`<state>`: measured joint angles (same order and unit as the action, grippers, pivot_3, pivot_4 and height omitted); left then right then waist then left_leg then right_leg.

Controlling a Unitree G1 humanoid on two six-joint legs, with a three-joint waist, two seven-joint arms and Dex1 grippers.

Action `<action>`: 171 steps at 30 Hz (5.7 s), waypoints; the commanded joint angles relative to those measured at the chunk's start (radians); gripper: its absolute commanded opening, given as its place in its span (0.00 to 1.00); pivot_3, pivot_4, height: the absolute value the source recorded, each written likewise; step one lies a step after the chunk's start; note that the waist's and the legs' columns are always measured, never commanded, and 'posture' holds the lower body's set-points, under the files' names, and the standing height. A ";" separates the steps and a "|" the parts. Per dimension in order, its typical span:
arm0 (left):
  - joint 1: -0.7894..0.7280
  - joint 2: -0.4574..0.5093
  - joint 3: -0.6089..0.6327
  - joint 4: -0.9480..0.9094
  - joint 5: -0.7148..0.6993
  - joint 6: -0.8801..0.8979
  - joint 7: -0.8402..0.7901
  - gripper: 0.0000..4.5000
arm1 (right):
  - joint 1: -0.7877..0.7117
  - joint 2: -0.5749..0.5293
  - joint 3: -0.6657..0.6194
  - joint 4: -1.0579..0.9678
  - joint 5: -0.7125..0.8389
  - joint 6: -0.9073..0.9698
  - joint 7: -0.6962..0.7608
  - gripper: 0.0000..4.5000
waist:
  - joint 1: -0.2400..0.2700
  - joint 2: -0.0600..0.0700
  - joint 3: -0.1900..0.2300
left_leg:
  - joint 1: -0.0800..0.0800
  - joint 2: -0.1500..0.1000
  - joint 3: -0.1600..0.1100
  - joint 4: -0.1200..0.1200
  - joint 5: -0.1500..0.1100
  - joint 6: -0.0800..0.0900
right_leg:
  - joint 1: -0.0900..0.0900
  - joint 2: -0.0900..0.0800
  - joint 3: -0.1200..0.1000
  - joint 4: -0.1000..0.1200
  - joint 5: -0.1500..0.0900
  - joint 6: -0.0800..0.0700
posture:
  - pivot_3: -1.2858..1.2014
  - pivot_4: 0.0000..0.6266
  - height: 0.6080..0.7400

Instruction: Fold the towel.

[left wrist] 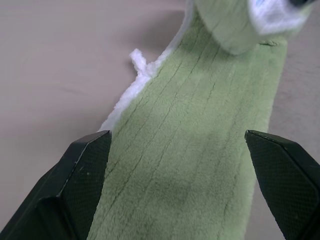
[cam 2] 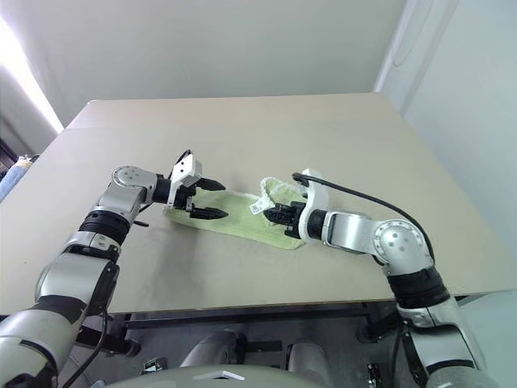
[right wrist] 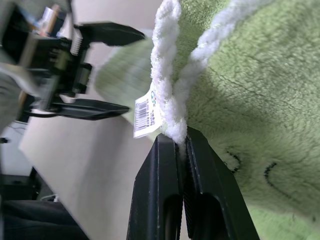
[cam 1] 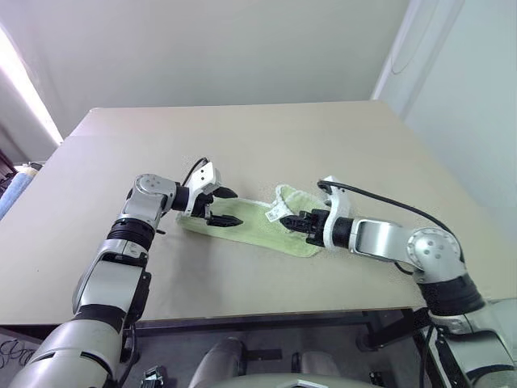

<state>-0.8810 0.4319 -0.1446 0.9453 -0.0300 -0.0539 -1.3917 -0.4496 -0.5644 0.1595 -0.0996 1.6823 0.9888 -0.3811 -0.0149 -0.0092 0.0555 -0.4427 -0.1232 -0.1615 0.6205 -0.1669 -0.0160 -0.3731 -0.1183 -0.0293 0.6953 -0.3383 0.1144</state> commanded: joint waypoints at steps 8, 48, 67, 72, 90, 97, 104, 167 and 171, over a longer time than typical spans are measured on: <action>-0.030 0.007 0.004 -0.002 0.002 -0.019 0.001 1.00 | -0.066 0.121 -0.013 0.034 -0.276 0.068 0.147 0.01 | -0.003 0.000 0.000 | 0.000 0.000 0.000 0.000 0.000 0.000 | 0.000 0.000 0.000 0.001 0.000 0.001 | 0.52 0.00 0.65; -0.054 -0.011 0.004 0.014 0.023 -0.031 0.029 1.00 | 0.117 0.278 0.146 0.072 -1.275 -0.346 0.522 0.96 | -0.006 0.000 0.000 | 0.003 -0.001 -0.001 -0.004 0.001 -0.001 | -0.001 0.001 0.000 0.003 0.001 0.002 | 0.52 0.00 0.65; -0.123 0.181 0.022 0.064 0.024 0.325 0.010 1.00 | 0.102 0.383 -0.054 -0.052 -1.326 -0.353 0.620 0.96 | -0.009 -0.001 -0.002 | 0.010 -0.001 -0.004 -0.008 0.000 -0.002 | 0.002 0.005 0.002 0.003 0.001 0.001 | 0.52 0.00 0.65; -0.161 0.254 0.047 0.128 0.002 0.526 -0.025 1.00 | 0.090 0.401 -0.111 -0.132 -1.270 -0.292 0.626 0.96 | -0.008 -0.001 -0.001 | 0.010 -0.001 -0.004 -0.009 0.000 -0.002 | 0.001 0.005 0.002 0.003 0.000 0.001 | 0.52 0.00 0.65; -0.190 0.227 0.150 0.351 -0.016 0.819 0.187 1.00 | 0.085 0.421 -0.295 -0.295 -0.811 0.122 0.641 0.96 | -0.004 -0.001 -0.001 | 0.009 -0.002 -0.004 -0.010 -0.001 -0.005 | 0.000 0.001 0.004 0.003 0.000 0.000 | 0.52 0.00 0.65; -0.182 0.161 0.126 0.337 0.007 0.878 0.166 1.00 | 0.102 0.399 -0.304 -0.323 -0.753 0.159 0.627 0.96 | 0.002 -0.001 -0.001 | 0.009 -0.002 -0.004 -0.010 -0.001 -0.005 | 0.000 0.000 0.004 0.003 0.000 0.000 | 0.52 0.00 0.65; -0.172 0.157 0.092 0.333 0.041 0.855 0.120 0.92 | 0.194 0.209 -0.137 -0.474 -0.901 0.006 0.771 0.97 | 0.003 -0.001 -0.001 | 0.007 -0.004 -0.004 -0.010 -0.002 -0.005 | 0.000 -0.001 0.003 0.000 0.000 0.001 | 0.52 0.00 0.65; -0.470 -0.274 -0.218 0.261 0.063 0.580 -0.159 0.00 | 0.518 0.028 -0.106 -0.559 -1.263 -0.195 0.792 0.97 | -0.002 -0.005 0.001 | 0.000 -0.002 -0.005 -0.007 0.000 -0.001 | 0.001 0.001 -0.001 -0.006 0.001 0.004 | 0.52 0.00 0.65; -0.465 -0.310 -0.149 0.279 0.032 0.604 -0.103 0.00 | 0.539 0.029 -0.116 -0.569 -1.267 -0.193 0.780 0.97 | 0.003 -0.005 0.001 | 0.000 -0.003 -0.005 -0.006 0.000 -0.001 | 0.001 0.000 -0.001 -0.006 0.002 0.004 | 0.52 0.00 0.65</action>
<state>-1.3099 0.1303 -0.3358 1.2232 0.0260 0.5403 -1.5135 0.0887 -0.5398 0.0657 -0.6267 0.4142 0.8000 0.4049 -0.0120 -0.0147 0.0561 -0.4425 -0.1261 -0.1666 0.6147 -0.1670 -0.0169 -0.3724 -0.1180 -0.0308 0.6890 -0.3366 0.1189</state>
